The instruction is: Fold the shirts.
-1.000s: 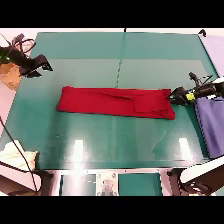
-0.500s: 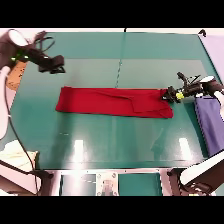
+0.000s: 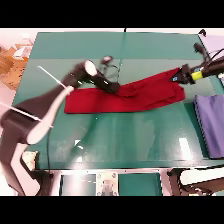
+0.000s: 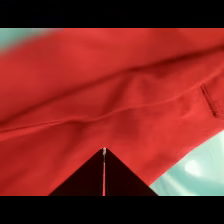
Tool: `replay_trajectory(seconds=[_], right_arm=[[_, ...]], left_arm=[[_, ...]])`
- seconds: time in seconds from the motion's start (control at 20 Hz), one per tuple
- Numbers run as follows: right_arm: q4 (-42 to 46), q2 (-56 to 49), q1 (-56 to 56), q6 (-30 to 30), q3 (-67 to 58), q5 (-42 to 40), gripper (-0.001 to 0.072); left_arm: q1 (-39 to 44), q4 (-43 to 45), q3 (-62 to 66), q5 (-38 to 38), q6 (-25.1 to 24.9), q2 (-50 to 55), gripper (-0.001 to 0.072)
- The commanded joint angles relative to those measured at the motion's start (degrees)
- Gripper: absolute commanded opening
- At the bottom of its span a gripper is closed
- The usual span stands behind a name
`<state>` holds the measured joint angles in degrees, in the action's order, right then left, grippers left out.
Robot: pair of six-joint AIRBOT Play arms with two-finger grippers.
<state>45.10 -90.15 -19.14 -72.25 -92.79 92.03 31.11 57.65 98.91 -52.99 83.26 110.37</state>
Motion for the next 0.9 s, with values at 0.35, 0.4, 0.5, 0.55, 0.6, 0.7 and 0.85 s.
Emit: replay_trajectory(seconds=[0.35, 0.4, 0.5, 0.55, 0.6, 0.7, 0.85], right_arm=[[-4.57, 6.64, 3.69, -7.26, -6.08, 5.53, 0.0017], [-4.55, 6.64, 3.72, -7.26, -6.08, 5.51, 0.0018], [-4.59, 6.64, 3.85, -7.28, -6.08, 5.51, 0.0017], [-4.61, 6.64, 4.00, -7.28, -6.08, 5.49, 0.0017], [-4.61, 6.64, 4.33, -7.30, -6.08, 5.49, 0.0017], [-4.61, 6.64, 5.95, -8.39, -6.08, 4.92, 0.0017], [-4.61, 6.64, 11.41, -10.47, -6.08, 0.87, 0.0017]], left_arm=[[7.63, -12.85, 1.20, 9.88, -3.10, 8.26, 0.0021], [7.02, -12.74, 2.05, 7.43, -4.28, 8.20, 0.0021], [4.50, -11.19, 6.21, -1.62, -5.95, 8.15, 0.0021], [2.45, -8.85, 9.77, -8.09, -5.77, 8.15, 0.0021], [0.26, -5.90, 13.55, -14.25, -5.66, 8.13, 0.0020], [-4.31, 3.10, 21.33, -25.07, -2.51, 7.72, 0.0020], [-10.95, 16.81, 21.92, -30.32, -1.60, 1.57, 0.0021]])
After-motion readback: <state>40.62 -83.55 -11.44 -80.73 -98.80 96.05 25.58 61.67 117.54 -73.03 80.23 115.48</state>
